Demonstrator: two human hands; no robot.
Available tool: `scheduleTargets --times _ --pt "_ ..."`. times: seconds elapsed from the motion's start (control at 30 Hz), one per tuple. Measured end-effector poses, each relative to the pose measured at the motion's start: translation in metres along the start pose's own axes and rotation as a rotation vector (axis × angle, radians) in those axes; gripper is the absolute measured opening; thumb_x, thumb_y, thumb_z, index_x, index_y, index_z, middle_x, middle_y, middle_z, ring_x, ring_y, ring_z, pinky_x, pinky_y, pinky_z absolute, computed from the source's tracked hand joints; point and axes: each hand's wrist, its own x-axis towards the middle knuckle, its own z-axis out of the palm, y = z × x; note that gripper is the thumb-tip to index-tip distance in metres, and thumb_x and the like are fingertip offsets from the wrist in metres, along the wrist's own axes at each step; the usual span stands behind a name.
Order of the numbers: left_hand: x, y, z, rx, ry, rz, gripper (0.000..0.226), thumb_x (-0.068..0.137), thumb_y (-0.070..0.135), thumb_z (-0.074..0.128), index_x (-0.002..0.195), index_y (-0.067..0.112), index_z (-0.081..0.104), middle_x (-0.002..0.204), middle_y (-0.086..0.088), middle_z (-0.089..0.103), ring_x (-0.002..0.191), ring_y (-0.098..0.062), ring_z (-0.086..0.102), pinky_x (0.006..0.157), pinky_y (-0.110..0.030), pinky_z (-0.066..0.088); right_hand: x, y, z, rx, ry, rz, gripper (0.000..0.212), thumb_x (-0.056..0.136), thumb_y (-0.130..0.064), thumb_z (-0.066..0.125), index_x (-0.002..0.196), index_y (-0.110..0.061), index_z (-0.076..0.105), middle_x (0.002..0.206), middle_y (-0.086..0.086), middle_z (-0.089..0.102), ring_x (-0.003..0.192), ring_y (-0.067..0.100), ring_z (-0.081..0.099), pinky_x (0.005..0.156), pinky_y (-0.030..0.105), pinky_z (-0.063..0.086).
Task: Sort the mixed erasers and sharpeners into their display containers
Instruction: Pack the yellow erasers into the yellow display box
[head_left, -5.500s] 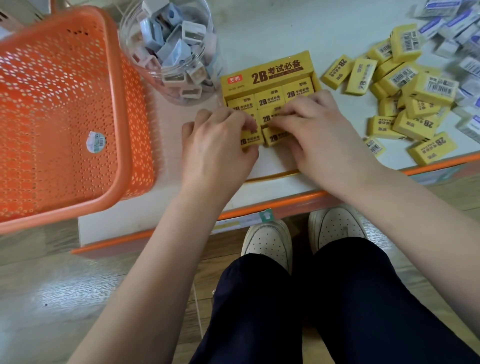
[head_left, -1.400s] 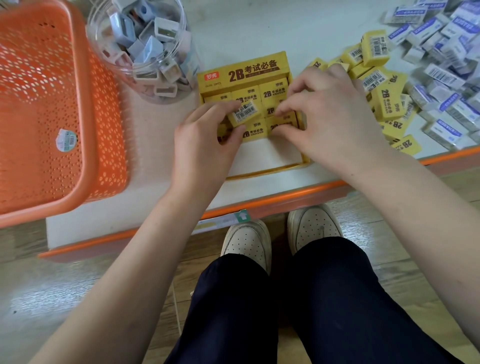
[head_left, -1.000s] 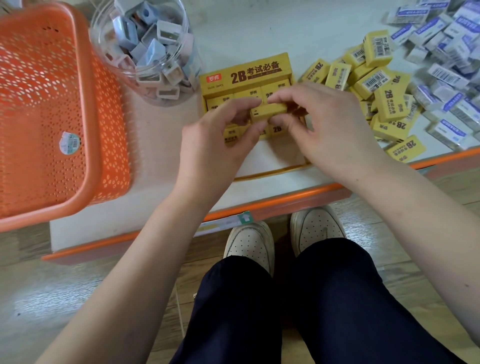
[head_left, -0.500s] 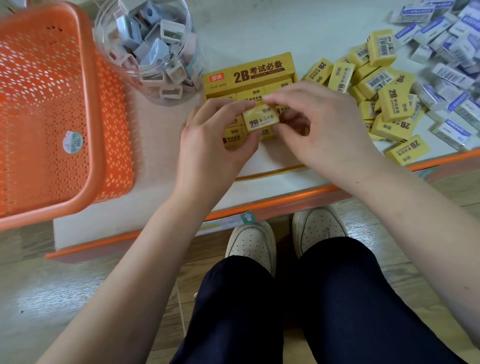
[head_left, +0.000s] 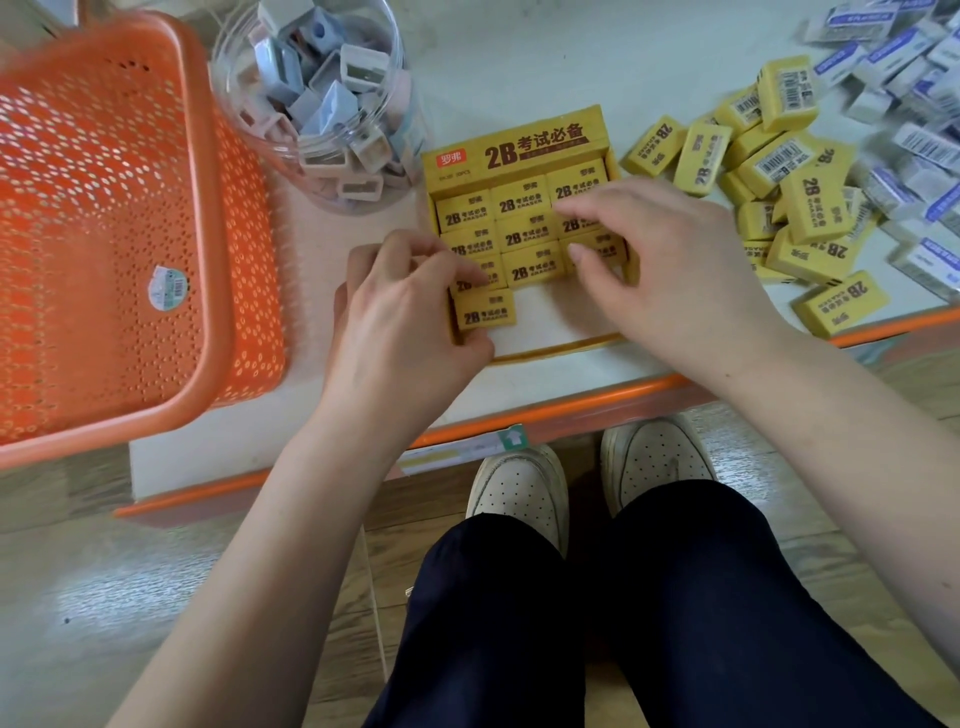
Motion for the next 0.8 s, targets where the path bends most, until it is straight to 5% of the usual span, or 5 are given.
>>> scheduleTargets --times 0.4,0.6,0.8 --pt "0.001 0.011 0.003 0.031 -0.003 -0.058 0.026 0.073 0.027 0.072 0.096 0.029 0.061 0.116 0.011 0.050 0.110 -0.020 0.042 0.092 -0.034 0.031 -0.002 0.005 0.002 -0.038 0.019 -0.023 0.028 0.087 -0.009 0.052 0.110 -0.006 0.067 0.107 0.006 0.066 0.100 0.022 0.059 0.088 0.024 0.040" --pt "0.008 0.022 -0.008 0.100 -0.115 -0.071 0.040 0.076 0.025 0.065 0.114 0.031 0.054 0.128 0.006 0.044 0.116 -0.023 0.036 0.096 -0.036 0.028 0.002 0.006 -0.008 0.066 0.041 -0.007 0.027 0.087 -0.010 0.053 0.109 -0.012 0.068 0.104 0.000 0.067 0.092 0.011 0.061 0.087 0.015 0.042" --pt "0.017 0.047 -0.008 -0.084 0.065 0.010 0.031 0.082 0.023 0.059 0.113 0.026 0.058 0.119 0.005 0.050 0.116 -0.023 0.043 0.097 -0.036 0.034 0.008 0.024 -0.036 0.010 0.167 0.073 0.030 0.086 -0.009 0.049 0.108 -0.014 0.069 0.102 0.001 0.067 0.087 0.000 0.053 0.083 0.011 0.040"
